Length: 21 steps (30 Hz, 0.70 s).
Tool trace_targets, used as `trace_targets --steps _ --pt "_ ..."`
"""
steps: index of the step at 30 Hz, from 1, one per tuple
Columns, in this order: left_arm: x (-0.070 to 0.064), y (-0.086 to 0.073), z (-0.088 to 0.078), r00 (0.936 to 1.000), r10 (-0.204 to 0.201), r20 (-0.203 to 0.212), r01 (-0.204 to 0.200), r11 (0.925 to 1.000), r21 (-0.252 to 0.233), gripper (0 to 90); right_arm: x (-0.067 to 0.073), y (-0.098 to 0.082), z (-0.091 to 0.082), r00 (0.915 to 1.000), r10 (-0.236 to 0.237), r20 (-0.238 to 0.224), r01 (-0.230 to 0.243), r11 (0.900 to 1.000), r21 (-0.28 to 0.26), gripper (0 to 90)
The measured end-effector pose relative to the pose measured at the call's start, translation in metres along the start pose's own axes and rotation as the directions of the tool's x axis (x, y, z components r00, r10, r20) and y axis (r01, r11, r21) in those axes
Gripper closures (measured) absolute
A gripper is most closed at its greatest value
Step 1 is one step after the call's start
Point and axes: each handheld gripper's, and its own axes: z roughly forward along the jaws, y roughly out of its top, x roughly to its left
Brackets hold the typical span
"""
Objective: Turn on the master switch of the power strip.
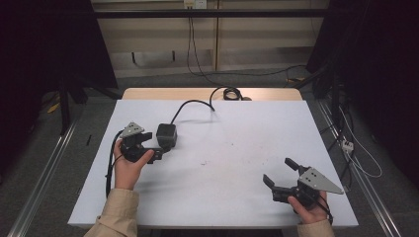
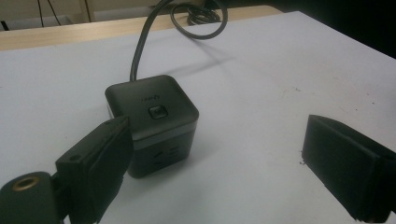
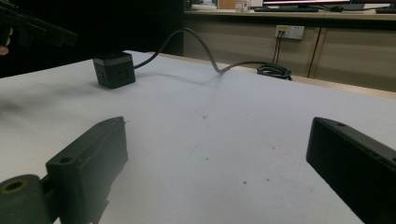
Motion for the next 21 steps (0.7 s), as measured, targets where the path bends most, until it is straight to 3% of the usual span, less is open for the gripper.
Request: trace_targets --steps 15,21 --pt "-0.004 -0.023 -0.02 0.9983 0.047 0.035 -0.048 0.9985 0.026 8.2 0.001 0.0 0.001 1.0 -0.001 -0.006 0.001 1.0 0.0 4.6" --pt "-0.004 -0.03 -0.028 0.9976 0.064 0.025 -0.064 0.9977 0.023 8.2 0.002 0.0 0.002 1.0 -0.002 -0.006 0.002 1.0 0.002 4.7"
